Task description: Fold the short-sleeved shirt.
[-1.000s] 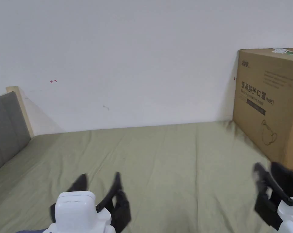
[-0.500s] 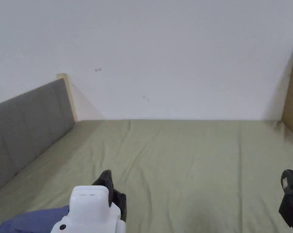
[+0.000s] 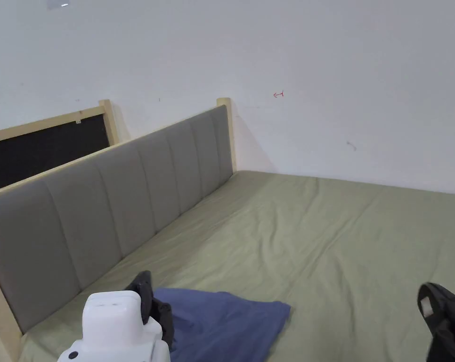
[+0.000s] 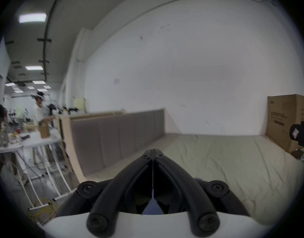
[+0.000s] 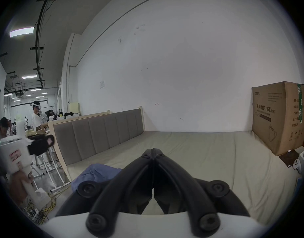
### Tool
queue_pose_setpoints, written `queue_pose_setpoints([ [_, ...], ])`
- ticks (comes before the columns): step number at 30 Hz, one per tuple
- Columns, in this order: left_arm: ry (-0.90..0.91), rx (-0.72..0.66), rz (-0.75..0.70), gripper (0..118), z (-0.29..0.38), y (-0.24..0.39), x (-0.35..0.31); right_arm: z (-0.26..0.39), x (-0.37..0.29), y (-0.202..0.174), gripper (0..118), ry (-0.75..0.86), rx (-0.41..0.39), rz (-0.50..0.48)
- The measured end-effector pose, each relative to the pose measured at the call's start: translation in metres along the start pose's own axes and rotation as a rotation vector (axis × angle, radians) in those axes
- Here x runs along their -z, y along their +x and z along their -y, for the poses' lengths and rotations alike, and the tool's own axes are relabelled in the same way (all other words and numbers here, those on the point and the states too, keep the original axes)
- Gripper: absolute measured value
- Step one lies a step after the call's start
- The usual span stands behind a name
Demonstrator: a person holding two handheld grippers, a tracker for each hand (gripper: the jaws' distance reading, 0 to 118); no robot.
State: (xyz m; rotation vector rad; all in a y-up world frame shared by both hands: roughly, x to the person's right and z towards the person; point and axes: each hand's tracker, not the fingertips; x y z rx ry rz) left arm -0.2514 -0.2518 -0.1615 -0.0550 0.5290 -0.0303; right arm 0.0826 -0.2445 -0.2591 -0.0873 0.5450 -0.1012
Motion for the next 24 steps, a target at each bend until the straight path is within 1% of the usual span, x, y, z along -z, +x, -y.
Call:
queue_pose_setpoints([
  [2, -0.192, -0.048, 0.122, 0, 0.009, -0.008, 0.044, 0.001, -0.005, 0.014, 0, -0.027, -0.004, 0.018],
  [4, -0.472, -0.105, 0.252, 2, 0.032, -0.016, 0.098, 0.004, -0.009, 0.030, 0, -0.073, -0.016, 0.065],
  [5, -0.572, -0.128, 0.290, 14, 0.050, -0.018, 0.122, 0.006, -0.010, 0.038, 0, -0.097, -0.017, 0.087],
  [6, -0.639, -0.127, 0.307, 38, 0.066, -0.017, 0.140, 0.009, -0.011, 0.045, 0, -0.120, -0.015, 0.104],
  [7, -0.700, -0.088, 0.306, 94, 0.079, -0.011, 0.155, 0.012, -0.012, 0.053, 0, -0.140, -0.013, 0.121],
  [8, -0.751, -0.038, 0.304, 118, 0.092, -0.005, 0.168, 0.016, -0.012, 0.060, 0, -0.162, -0.014, 0.136],
  [9, -0.780, 0.000, 0.301, 115, 0.107, 0.003, 0.179, 0.019, -0.011, 0.065, 0, -0.182, -0.019, 0.153],
  [10, -0.736, 0.025, 0.337, 110, 0.114, 0.011, 0.179, 0.023, -0.011, 0.071, 0, -0.200, -0.024, 0.172],
  [12, -0.791, 0.119, 0.370, 113, 0.142, 0.027, 0.194, 0.031, -0.008, 0.080, 0, -0.234, -0.022, 0.193],
  [14, -0.833, 0.166, 0.393, 114, 0.166, 0.044, 0.209, 0.037, -0.003, 0.086, 0, -0.271, -0.006, 0.210],
  [15, -0.859, 0.183, 0.398, 114, 0.165, 0.054, 0.226, 0.040, -0.001, 0.089, 0, -0.286, 0.005, 0.214],
  [16, -0.891, 0.206, 0.381, 114, 0.177, 0.060, 0.235, 0.043, 0.002, 0.092, 0, -0.304, 0.019, 0.214],
  [18, -0.965, 0.221, 0.335, 118, 0.205, 0.066, 0.248, 0.047, 0.007, 0.095, 0, -0.325, 0.033, 0.208],
  [19, -0.990, 0.188, 0.338, 118, 0.217, 0.063, 0.250, 0.049, 0.008, 0.095, 0, -0.330, 0.034, 0.205],
  [20, -0.894, 0.153, 0.331, 118, 0.212, 0.064, 0.246, 0.051, 0.009, 0.095, 0, -0.333, 0.033, 0.201],
  [21, -0.956, 0.215, 0.327, 117, 0.207, 0.071, 0.247, 0.053, 0.010, 0.094, 0, -0.334, 0.032, 0.197],
  [22, -0.946, 0.222, 0.312, 104, 0.200, 0.075, 0.245, 0.054, 0.010, 0.094, 0, -0.334, 0.032, 0.192],
  [23, -0.939, 0.230, 0.302, 85, 0.191, 0.073, 0.239, 0.055, 0.009, 0.093, 0, -0.333, 0.033, 0.186],
  [24, -0.912, 0.226, 0.319, 55, 0.185, 0.071, 0.232, 0.055, 0.009, 0.093, 0, -0.333, 0.038, 0.180],
])
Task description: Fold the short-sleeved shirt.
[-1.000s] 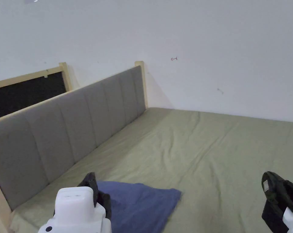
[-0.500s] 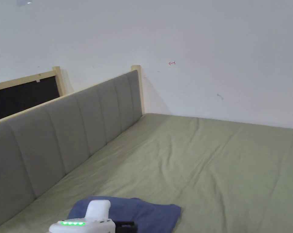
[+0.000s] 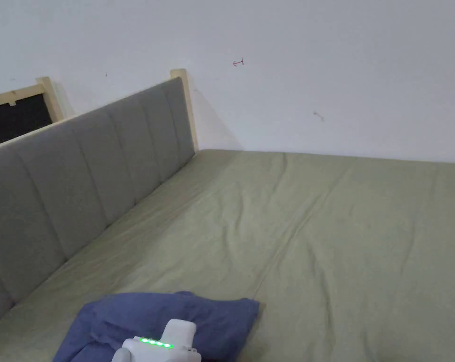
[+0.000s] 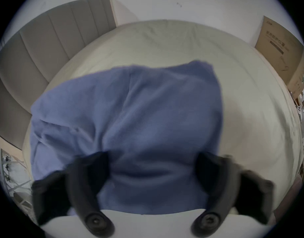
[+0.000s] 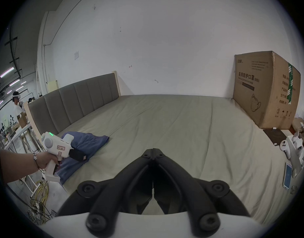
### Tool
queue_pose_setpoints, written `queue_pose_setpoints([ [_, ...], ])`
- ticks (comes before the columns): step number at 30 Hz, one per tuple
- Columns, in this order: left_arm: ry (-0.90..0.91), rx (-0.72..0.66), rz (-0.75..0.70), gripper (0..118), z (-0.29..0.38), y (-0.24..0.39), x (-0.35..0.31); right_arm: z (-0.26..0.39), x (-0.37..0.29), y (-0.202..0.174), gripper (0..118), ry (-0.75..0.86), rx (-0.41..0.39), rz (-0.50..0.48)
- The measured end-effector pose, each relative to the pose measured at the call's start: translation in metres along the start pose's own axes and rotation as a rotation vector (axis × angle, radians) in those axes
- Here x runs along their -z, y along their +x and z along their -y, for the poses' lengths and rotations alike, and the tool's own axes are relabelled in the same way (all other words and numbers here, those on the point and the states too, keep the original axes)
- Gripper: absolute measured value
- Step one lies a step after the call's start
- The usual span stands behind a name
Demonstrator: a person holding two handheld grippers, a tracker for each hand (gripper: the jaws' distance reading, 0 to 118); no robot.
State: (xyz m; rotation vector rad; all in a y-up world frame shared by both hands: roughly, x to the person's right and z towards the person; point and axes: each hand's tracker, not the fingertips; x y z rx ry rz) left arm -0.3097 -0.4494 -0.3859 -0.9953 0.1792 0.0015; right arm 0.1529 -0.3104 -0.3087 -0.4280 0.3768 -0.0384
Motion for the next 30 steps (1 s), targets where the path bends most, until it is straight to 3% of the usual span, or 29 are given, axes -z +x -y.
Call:
queue_pose_setpoints([
  [4, 0.162, 0.007, -0.125, 4, 0.005, -0.011, -0.040, -0.002, -0.009, 0.000, 0, -0.003, 0.023, -0.034],
  [6, 0.229, -0.022, -0.087, 4, 0.006, -0.026, -0.060, -0.005, -0.016, 0.001, 0, 0.007, 0.017, -0.044],
  [9, 0.308, 0.001, -0.190, 4, -0.004, -0.042, -0.094, -0.011, -0.030, 0.005, 0, 0.039, -0.021, -0.042],
  [14, 0.585, -0.117, -0.207, 4, -0.036, -0.050, -0.181, -0.023, -0.053, 0.019, 0, 0.107, -0.016, -0.025],
  [19, 0.905, 0.055, -0.138, 4, -0.098, 0.027, -0.292, -0.033, -0.075, 0.035, 0, 0.188, 0.031, 0.023],
  [25, 0.992, 0.164, 0.289, 4, -0.132, 0.161, -0.354, -0.037, -0.110, 0.062, 0, 0.274, 0.080, 0.086],
  [30, 0.910, 0.229, 0.729, 4, -0.123, 0.285, -0.329, -0.029, -0.136, 0.100, 0, 0.296, 0.119, 0.191],
])
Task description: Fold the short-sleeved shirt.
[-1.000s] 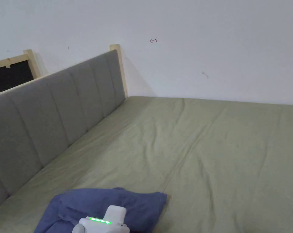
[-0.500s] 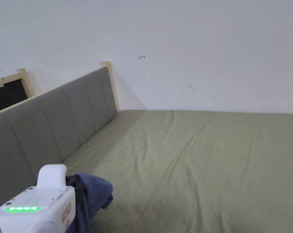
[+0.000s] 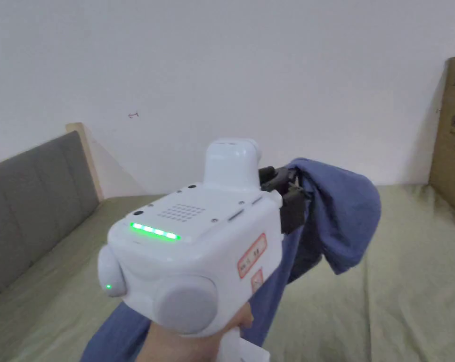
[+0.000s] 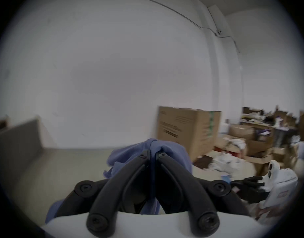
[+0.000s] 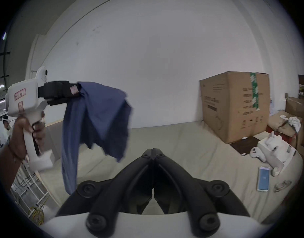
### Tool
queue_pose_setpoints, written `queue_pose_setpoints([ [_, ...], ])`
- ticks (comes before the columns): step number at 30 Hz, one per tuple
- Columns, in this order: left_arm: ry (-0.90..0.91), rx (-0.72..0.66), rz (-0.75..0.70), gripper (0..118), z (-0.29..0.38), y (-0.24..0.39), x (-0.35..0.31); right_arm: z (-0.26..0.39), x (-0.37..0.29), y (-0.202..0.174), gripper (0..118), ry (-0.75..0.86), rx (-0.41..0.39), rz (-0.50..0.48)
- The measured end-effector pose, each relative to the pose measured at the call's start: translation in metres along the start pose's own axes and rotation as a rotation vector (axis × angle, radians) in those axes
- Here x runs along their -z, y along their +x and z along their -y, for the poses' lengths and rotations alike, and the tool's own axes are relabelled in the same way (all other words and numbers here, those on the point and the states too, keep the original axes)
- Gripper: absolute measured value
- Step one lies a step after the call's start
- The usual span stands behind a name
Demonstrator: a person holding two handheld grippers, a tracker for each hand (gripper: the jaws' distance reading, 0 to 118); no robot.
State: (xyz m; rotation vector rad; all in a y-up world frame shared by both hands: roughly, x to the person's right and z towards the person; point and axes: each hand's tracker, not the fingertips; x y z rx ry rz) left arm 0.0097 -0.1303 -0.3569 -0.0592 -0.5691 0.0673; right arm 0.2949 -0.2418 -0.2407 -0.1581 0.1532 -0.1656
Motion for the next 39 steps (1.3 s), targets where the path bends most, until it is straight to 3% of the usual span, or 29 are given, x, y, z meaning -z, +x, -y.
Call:
queue_pose_setpoints([
  [5, -0.446, -0.027, -0.052, 4, 0.099, 0.045, 0.088, 0.010, -0.015, 0.045, 0, -0.030, 0.015, 0.138],
  [9, -0.815, -0.110, 0.012, 5, 0.221, 0.021, 0.109, 0.035, -0.019, 0.075, 0, -0.133, 0.020, 0.203],
  [10, -0.906, -0.113, 0.012, 12, 0.241, 0.020, 0.109, 0.042, -0.018, 0.079, 0, -0.161, 0.029, 0.208],
  [11, -0.963, -0.116, -0.017, 25, 0.258, 0.019, 0.107, 0.047, -0.017, 0.080, 0, -0.186, 0.043, 0.213],
  [12, -0.981, -0.123, -0.037, 47, 0.268, 0.016, 0.102, 0.051, -0.017, 0.082, 0, -0.199, 0.055, 0.211],
  [13, -0.961, -0.160, -0.045, 87, 0.272, 0.013, 0.090, 0.055, -0.017, 0.082, 0, -0.209, 0.068, 0.204],
  [14, -0.947, -0.191, -0.046, 112, 0.271, 0.006, 0.084, 0.058, -0.016, 0.082, 0, -0.218, 0.077, 0.202],
  [15, -0.928, -0.214, -0.051, 118, 0.266, 0.000, 0.078, 0.058, -0.015, 0.079, 0, -0.221, 0.083, 0.200],
  [16, -0.832, -0.221, -0.057, 112, 0.248, -0.006, 0.062, 0.058, -0.014, 0.077, 0, -0.220, 0.089, 0.192],
  [20, -0.621, -0.150, -0.117, 111, 0.184, -0.023, 0.015, 0.047, -0.012, 0.062, 0, -0.186, 0.089, 0.154],
  [24, -0.192, -0.115, -0.247, 110, 0.127, -0.024, -0.073, 0.030, -0.014, 0.041, 0, -0.072, 0.053, 0.097],
  [25, -0.095, -0.105, -0.298, 99, 0.122, -0.022, -0.098, 0.028, -0.015, 0.035, 0, -0.036, 0.043, 0.086],
  [26, -0.025, -0.092, -0.347, 78, 0.119, -0.020, -0.119, 0.027, -0.016, 0.030, 0, -0.001, 0.032, 0.081],
  [27, 0.040, -0.053, -0.423, 43, 0.122, -0.012, -0.137, 0.026, -0.019, 0.024, 0, 0.039, 0.023, 0.080],
  [28, 0.071, 0.000, -0.498, 0, 0.124, -0.006, -0.151, 0.025, -0.022, 0.019, 0, 0.077, 0.016, 0.075],
  [31, 0.052, 0.102, -0.666, 0, 0.134, 0.006, -0.178, 0.025, -0.024, 0.006, 0, 0.110, 0.019, 0.070],
  [34, 0.054, 0.026, -0.621, 0, 0.138, 0.004, -0.198, 0.023, -0.020, -0.002, 0, 0.104, 0.021, 0.049],
  [39, -0.005, 0.026, -0.693, 0, 0.130, -0.013, -0.196, 0.024, -0.009, -0.010, 0, 0.065, -0.004, 0.022],
])
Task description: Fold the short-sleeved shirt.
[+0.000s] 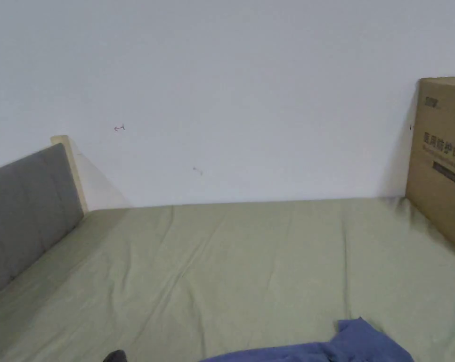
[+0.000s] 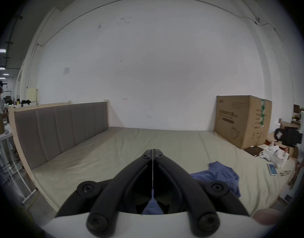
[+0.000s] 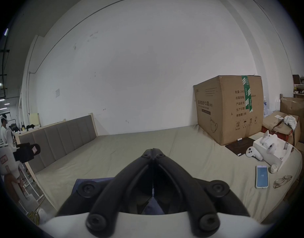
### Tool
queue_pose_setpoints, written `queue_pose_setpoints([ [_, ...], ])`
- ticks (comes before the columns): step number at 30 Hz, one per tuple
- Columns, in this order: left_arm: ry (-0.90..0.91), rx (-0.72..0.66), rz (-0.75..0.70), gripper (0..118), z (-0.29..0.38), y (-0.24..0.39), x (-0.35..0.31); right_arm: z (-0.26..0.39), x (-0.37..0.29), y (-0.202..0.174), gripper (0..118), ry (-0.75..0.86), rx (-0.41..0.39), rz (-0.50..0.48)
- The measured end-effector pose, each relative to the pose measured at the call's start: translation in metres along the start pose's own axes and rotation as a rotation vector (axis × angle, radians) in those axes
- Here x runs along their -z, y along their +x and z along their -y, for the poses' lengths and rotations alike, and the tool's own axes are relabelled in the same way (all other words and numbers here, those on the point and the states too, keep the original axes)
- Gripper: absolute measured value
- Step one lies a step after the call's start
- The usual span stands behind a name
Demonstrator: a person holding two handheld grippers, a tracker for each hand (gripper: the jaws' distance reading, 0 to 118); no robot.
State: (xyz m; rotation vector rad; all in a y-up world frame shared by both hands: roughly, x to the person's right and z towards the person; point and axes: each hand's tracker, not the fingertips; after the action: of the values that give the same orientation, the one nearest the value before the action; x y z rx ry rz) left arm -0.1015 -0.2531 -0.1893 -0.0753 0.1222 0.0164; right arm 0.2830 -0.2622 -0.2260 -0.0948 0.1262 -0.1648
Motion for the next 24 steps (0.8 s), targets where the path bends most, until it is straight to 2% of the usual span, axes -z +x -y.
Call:
queue_pose_setpoints([
  [3, -0.148, -0.012, 0.002, 0, -0.008, -0.025, 0.050, 0.001, 0.004, -0.003, 0, -0.020, 0.002, -0.015],
  [7, -0.704, -0.196, 0.044, 0, 0.006, -0.083, 0.180, 0.005, 0.017, -0.004, 0, -0.073, -0.018, -0.029],
  [9, -0.822, -0.230, 0.068, 2, 0.034, -0.105, 0.225, 0.008, 0.024, -0.004, 0, -0.092, -0.029, -0.035],
  [10, -0.846, -0.216, 0.041, 23, 0.049, -0.113, 0.244, 0.011, 0.029, -0.004, 0, -0.103, -0.034, -0.037],
  [11, -0.865, -0.177, -0.001, 57, 0.065, -0.112, 0.260, 0.013, 0.034, -0.003, 0, -0.117, -0.038, -0.038],
  [12, -0.878, -0.143, -0.052, 95, 0.078, -0.114, 0.272, 0.016, 0.039, -0.003, 0, -0.135, -0.039, -0.039],
  [13, -0.911, -0.112, -0.080, 118, 0.094, -0.116, 0.287, 0.019, 0.045, -0.003, 0, -0.156, -0.036, -0.037],
  [14, -0.947, -0.106, -0.092, 112, 0.108, -0.117, 0.297, 0.021, 0.050, -0.003, 0, -0.175, -0.029, -0.037],
  [15, -0.907, -0.118, -0.083, 108, 0.121, -0.113, 0.297, 0.024, 0.054, -0.002, 0, -0.191, -0.020, -0.036],
  [19, -1.099, -0.087, -0.046, 107, 0.168, -0.099, 0.312, 0.032, 0.071, -0.001, 0, -0.229, -0.010, -0.027],
  [20, -1.123, -0.018, -0.078, 106, 0.178, -0.093, 0.311, 0.033, 0.075, 0.000, 0, -0.237, -0.012, -0.026],
  [21, -0.997, 0.011, -0.076, 97, 0.167, -0.087, 0.302, 0.034, 0.078, 0.000, 0, -0.243, -0.017, -0.027],
  [22, -0.986, 0.019, -0.112, 91, 0.159, -0.080, 0.302, 0.033, 0.083, 0.001, 0, -0.250, -0.028, -0.035],
  [23, -0.952, -0.011, -0.119, 82, 0.150, -0.079, 0.295, 0.032, 0.091, 0.005, 0, -0.264, -0.047, -0.083],
  [24, -0.884, -0.035, -0.100, 70, 0.138, -0.077, 0.285, 0.030, 0.098, 0.010, 0, -0.272, -0.040, -0.171],
])
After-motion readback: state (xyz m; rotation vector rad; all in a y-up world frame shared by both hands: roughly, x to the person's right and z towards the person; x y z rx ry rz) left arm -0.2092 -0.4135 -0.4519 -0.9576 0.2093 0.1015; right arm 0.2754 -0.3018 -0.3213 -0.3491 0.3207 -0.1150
